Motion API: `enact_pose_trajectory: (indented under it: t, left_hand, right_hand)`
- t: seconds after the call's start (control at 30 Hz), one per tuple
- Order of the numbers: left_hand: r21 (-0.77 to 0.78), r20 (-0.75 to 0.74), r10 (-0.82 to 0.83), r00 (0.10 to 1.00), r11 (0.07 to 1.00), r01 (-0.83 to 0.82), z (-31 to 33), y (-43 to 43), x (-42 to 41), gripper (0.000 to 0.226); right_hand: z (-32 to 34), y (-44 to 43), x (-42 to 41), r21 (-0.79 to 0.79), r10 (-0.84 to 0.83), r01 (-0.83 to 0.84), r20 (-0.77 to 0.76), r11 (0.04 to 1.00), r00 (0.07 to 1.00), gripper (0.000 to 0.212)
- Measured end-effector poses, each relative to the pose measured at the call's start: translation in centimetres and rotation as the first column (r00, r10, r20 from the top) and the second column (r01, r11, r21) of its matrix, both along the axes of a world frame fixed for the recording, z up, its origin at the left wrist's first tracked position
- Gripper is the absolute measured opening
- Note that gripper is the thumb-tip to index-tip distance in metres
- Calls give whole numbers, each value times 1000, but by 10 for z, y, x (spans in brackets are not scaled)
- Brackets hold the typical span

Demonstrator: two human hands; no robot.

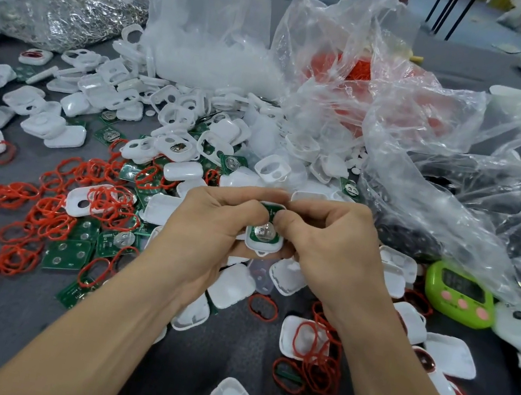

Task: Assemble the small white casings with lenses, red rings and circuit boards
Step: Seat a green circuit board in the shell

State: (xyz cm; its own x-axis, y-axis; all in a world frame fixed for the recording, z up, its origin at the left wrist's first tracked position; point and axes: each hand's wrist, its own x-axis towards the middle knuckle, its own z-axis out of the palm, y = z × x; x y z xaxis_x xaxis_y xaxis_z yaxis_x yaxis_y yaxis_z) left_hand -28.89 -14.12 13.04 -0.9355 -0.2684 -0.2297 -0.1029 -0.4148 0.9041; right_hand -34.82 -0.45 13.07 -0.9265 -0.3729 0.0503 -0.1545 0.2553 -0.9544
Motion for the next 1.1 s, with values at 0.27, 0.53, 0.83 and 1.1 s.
enact_pose_trajectory:
  t: [0.27,0.53,0.83,1.1]
  left_hand:
    - [13,14,32,999,999,-32,-1,0,-1,36]
    - [-33,3,33,999,999,-33,-2,-3,0,33]
    - [-76,-15,13,1000,997,-14,-5,-2,2,33]
    - [-25,19,60,998,998,-59,-1,-7,-1,31]
  right_hand:
    - [0,-1,1,31,3,-2,-31,1000,1000,15]
    - [4,0,-1,-32,110,-107,114,994,987,16]
    - [-3,-6,0,-60,52,-41,193,997,980,24]
    - [8,4,-9,-99,56,-39,180,994,982,13]
